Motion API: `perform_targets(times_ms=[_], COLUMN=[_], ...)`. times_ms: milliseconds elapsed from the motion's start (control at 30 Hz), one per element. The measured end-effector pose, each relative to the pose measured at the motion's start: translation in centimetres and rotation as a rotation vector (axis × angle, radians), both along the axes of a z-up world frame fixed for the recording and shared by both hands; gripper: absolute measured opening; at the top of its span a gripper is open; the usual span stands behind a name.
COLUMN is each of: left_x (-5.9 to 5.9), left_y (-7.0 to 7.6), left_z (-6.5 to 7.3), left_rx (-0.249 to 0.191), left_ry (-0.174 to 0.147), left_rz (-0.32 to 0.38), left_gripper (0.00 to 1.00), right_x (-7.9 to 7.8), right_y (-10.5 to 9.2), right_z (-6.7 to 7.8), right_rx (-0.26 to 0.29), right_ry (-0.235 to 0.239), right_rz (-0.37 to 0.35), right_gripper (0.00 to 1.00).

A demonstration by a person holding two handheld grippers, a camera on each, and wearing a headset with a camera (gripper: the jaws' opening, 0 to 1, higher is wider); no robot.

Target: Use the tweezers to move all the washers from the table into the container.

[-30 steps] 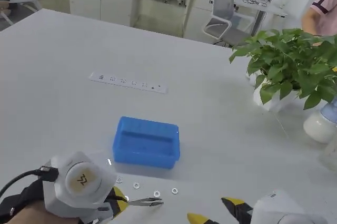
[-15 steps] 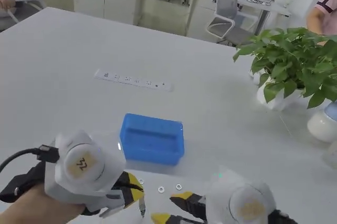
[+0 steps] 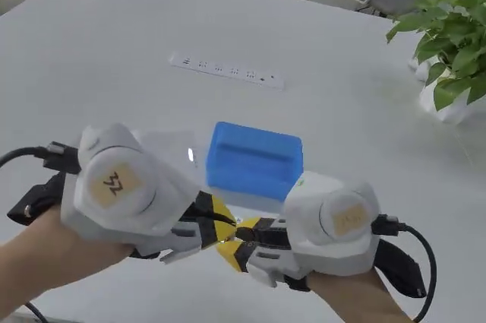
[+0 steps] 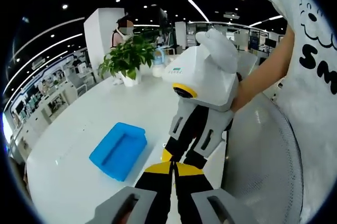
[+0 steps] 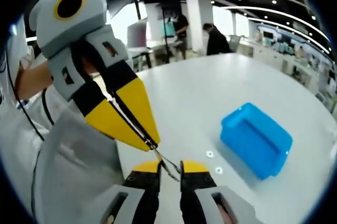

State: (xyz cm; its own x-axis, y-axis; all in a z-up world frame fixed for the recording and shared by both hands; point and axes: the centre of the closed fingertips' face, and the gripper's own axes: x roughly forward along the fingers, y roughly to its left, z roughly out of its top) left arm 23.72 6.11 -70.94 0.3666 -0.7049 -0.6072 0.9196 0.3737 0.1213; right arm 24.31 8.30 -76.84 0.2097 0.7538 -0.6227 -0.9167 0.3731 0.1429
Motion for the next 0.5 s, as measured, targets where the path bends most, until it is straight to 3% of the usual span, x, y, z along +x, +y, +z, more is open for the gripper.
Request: perform_targets(times_ms=[267, 400, 500], left_x=[1.9, 2.9, 3.9], left_y=[0.8, 1.2, 1.3], left_z=[0.0, -1.0, -1.8], left_rx=[0.022, 0.066, 0.073], left_ry=[-0.004, -0.021, -0.018], left_rz=[0.017, 0.026, 0.044], left_gripper=[0.0, 0.0, 0.0], right_x=[2.3, 3.6, 4.4], right_y=[1.1, 1.4, 1.6], right_z=[-0.2, -1.1, -1.9], right_rx=[0.044, 0.027, 0.025], right_ry=[0.008, 0.002, 0.006], right_rz=[0.001, 0.013, 0.01], right_gripper=[0.09, 0.1, 0.1])
